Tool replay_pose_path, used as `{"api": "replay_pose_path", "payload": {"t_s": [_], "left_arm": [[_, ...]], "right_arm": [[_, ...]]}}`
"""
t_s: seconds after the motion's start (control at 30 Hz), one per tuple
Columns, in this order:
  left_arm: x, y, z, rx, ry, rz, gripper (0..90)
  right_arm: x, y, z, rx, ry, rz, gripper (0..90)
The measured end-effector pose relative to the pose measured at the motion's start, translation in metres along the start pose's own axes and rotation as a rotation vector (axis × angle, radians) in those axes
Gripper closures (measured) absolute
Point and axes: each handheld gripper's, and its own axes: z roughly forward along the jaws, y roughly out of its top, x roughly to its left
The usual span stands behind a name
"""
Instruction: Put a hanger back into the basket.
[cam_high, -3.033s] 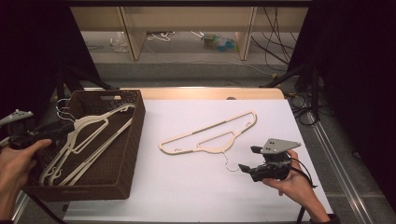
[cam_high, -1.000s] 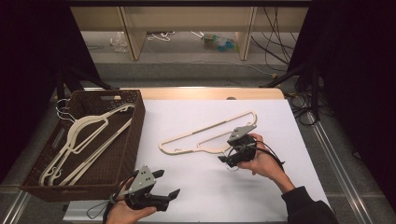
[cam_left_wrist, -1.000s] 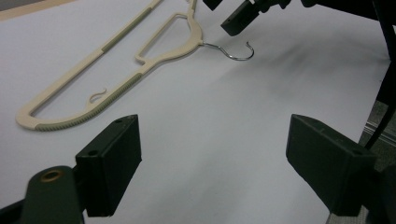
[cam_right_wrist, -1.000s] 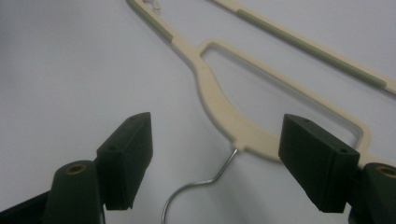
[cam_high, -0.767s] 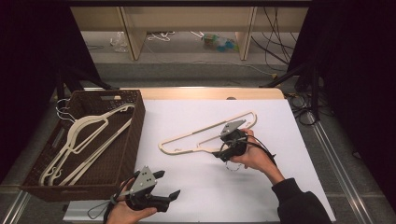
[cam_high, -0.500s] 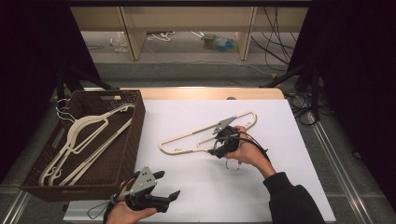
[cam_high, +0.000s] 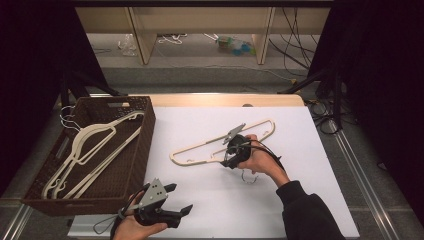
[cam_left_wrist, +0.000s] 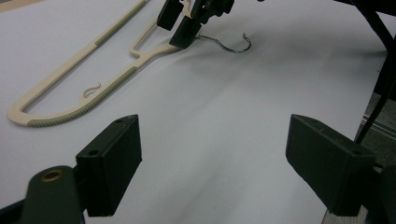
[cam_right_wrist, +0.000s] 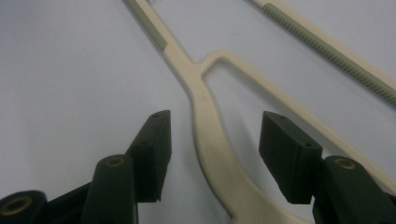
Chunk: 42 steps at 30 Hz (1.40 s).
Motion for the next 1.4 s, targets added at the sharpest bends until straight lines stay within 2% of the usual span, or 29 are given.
{"api": "replay_pose_path", "payload": {"t_s": [0.13,0.17,0.27,0.47,0.57,0.67,0.8,0.93,1.07,1.13,1.2,1.4], "left_arm": [[-0.001,0.000,0.000,0.005,0.008,-0.004,18.5],[0.000,0.000,0.000,-0.001,0.004,0.004,18.5],[0.000,0.000,0.000,0.002,-0.003,-0.003,18.5],[0.000,0.000,0.000,0.002,0.001,0.000,18.5],[0.000,0.000,0.000,0.003,-0.003,0.000,18.5],[0.000,0.000,0.000,0.002,-0.001,0.000,18.6],[0.001,0.000,-0.001,0.004,-0.001,0.002,18.6],[0.001,0.000,-0.001,0.003,-0.002,0.001,18.7],[0.001,0.000,0.000,0.005,0.002,0.004,18.9],[0.000,0.000,0.002,0.005,-0.006,-0.001,19.0],[0.000,0.000,0.003,0.014,-0.005,0.011,19.0],[0.001,0.001,0.004,0.010,-0.009,0.002,19.1]], "right_arm": [[-0.001,-0.001,0.003,0.009,0.002,-0.001,46.7],[-0.001,-0.001,0.004,0.007,0.004,0.000,47.3],[-0.001,0.000,0.005,0.010,0.007,-0.001,48.6],[0.000,-0.001,0.006,0.054,0.023,-0.015,57.3],[0.000,-0.002,0.006,0.058,0.025,-0.011,59.9],[0.001,-0.002,0.004,0.078,0.037,-0.015,68.0],[0.004,-0.002,0.001,0.114,0.040,-0.022,68.4],[0.009,-0.004,-0.003,0.153,0.048,-0.053,69.4],[0.012,-0.004,-0.003,0.166,0.058,-0.081,67.7],[0.010,-0.004,-0.002,0.156,0.069,-0.077,65.8],[0.010,-0.004,-0.002,0.156,0.068,-0.071,65.9],[0.012,-0.002,-0.002,0.176,0.067,-0.110,71.0]]}}
